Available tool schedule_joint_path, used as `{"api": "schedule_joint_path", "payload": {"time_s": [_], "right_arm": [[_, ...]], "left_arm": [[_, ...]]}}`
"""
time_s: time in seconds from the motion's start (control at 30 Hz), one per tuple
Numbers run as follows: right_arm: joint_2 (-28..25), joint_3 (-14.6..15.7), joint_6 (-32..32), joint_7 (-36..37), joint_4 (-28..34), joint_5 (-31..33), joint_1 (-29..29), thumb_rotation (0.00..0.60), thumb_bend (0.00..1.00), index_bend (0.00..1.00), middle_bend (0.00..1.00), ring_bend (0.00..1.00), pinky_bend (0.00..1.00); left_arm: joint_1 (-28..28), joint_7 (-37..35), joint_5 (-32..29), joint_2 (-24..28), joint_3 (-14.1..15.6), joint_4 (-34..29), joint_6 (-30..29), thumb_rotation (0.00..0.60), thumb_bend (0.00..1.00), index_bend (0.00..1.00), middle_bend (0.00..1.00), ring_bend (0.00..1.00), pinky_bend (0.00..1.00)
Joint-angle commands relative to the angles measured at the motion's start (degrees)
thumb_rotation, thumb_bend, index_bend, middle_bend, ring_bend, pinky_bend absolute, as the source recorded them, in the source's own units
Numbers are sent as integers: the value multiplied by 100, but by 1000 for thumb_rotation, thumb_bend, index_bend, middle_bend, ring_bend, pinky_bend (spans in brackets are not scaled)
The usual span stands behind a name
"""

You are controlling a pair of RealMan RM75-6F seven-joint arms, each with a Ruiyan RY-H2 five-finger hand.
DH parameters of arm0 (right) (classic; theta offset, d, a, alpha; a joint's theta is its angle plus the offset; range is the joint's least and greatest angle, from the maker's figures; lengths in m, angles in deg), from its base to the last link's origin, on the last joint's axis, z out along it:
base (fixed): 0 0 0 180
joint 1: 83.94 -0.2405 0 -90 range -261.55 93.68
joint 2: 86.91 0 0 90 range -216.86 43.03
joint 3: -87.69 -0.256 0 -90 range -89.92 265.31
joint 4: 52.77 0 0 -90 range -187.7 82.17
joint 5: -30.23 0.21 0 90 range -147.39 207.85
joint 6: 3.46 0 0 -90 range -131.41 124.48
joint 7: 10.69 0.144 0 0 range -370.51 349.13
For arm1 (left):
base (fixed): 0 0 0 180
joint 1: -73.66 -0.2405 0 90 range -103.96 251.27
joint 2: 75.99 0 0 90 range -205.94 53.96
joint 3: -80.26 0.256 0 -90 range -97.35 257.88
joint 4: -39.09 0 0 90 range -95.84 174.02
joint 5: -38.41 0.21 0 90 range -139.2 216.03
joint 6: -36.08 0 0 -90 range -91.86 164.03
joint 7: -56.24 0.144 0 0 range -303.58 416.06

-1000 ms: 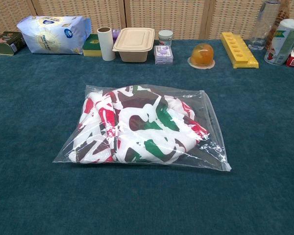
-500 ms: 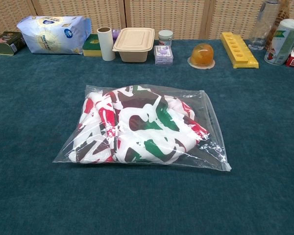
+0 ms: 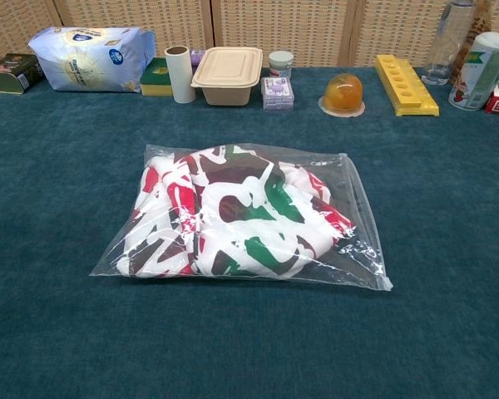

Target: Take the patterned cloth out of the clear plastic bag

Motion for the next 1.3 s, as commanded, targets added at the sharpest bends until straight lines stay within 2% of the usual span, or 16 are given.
{"api": "schedule_joint_path", "payload": {"time_s": [0.03,0.13,0.3,0.47,0.73,0.9,1.0,1.2,1.3], "right_arm": [[-10,-5,-22,-10,2,4,12,596,211,223,245,242,182],[-20,-9,-42,-31,9,17,30,594,211,223,245,242,182],[-29,-19,-20,-28,13,53,29,594,211,223,245,242,181],[-31,-40,43,-4,-7,139,18,594,211,223,245,242,182],[-9,-61,84,57,-70,247,33,594,211,223,245,242,182],[-29,-77,136,17,-35,315,28,593,211,223,245,242,182],[-36,-78,151,-28,5,321,26,593,211,223,245,242,182],[-36,-74,127,-96,73,335,59,594,212,223,245,242,182],[-41,-75,116,-125,100,340,71,591,211,223,245,243,182]], "left_arm": [[349,488,-175,-73,-139,-80,409,473,77,52,103,12,23],[524,908,-273,-341,-285,2,537,472,65,0,57,0,22],[763,1301,-356,-696,-403,121,762,467,54,0,28,0,23],[1196,1718,-638,-1206,-537,301,1331,467,52,0,9,0,23],[1578,2205,-1126,-1963,-729,775,1622,468,48,0,0,0,22],[2017,2501,-1520,-2568,-1029,1445,1910,468,47,0,0,0,23],[2366,2649,-1863,-2929,-1318,1907,2096,470,47,0,0,0,22],[3039,2816,-2438,-3379,-1889,2577,2331,471,47,0,0,0,23],[3325,2842,-2655,-3534,-2071,2866,2466,473,47,0,0,0,23]]}}
